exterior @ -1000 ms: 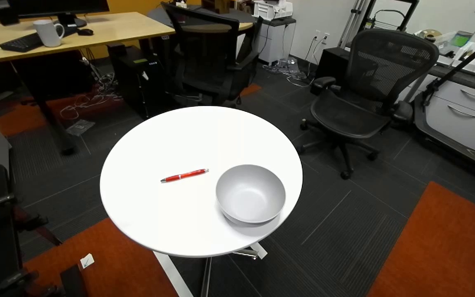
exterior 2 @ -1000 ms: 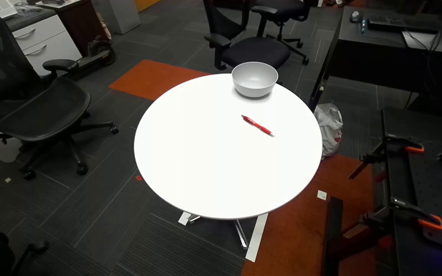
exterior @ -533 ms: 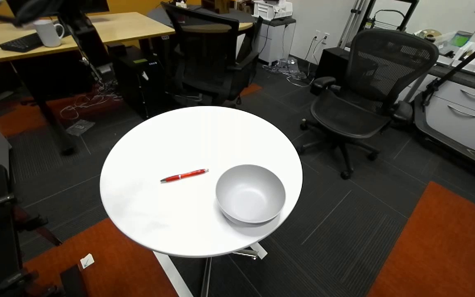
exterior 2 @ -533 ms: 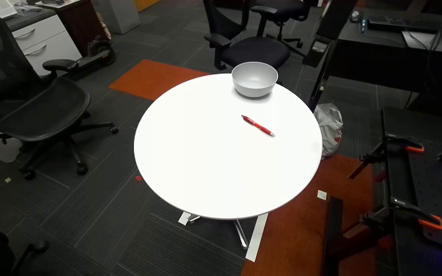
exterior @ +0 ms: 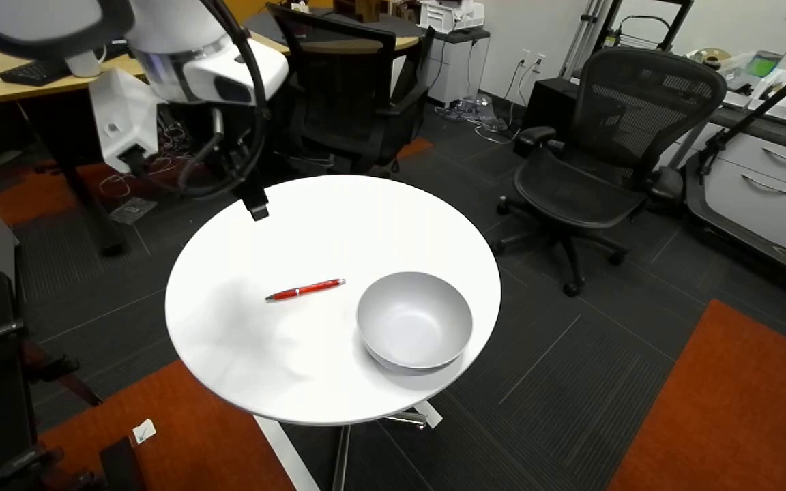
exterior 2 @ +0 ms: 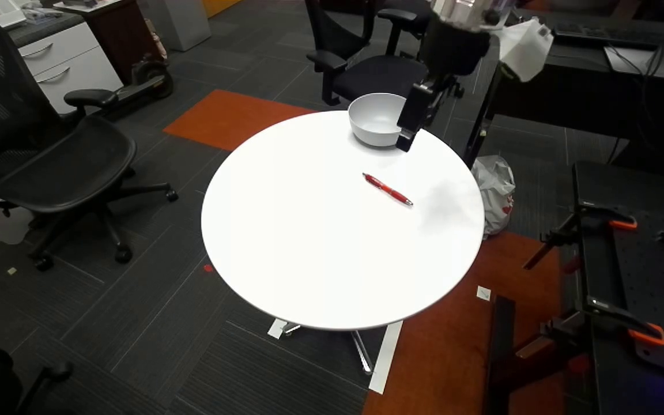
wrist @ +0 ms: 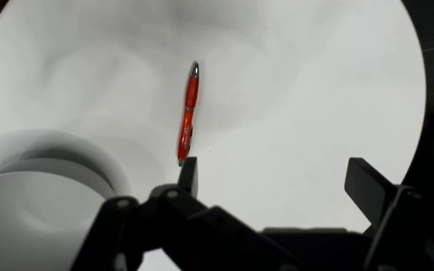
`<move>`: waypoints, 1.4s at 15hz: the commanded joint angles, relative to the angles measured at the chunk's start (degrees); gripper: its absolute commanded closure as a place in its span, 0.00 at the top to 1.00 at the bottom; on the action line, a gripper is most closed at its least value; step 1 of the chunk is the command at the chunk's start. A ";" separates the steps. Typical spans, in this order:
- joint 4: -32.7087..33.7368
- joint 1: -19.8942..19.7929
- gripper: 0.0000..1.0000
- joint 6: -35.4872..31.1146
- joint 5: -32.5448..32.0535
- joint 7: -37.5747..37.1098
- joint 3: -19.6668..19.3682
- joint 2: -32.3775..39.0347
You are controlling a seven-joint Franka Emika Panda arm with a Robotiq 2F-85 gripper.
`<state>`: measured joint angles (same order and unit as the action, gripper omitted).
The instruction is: Put the red pen in the grey bowl
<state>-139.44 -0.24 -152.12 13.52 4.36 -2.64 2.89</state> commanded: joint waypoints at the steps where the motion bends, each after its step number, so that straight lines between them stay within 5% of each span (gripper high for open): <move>1: 5.89 -0.89 1.00 -4.01 -1.60 -3.39 0.23 9.42; 18: 19.39 -2.01 1.00 -4.45 -3.83 -10.92 -1.95 31.09; 19: 19.61 -1.98 0.78 -4.53 -3.90 -10.89 -2.05 31.54; 21: 20.31 -1.87 0.66 -4.39 -3.99 -11.02 -2.26 32.26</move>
<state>-120.91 -2.54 -157.13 11.30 -3.93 -4.26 34.00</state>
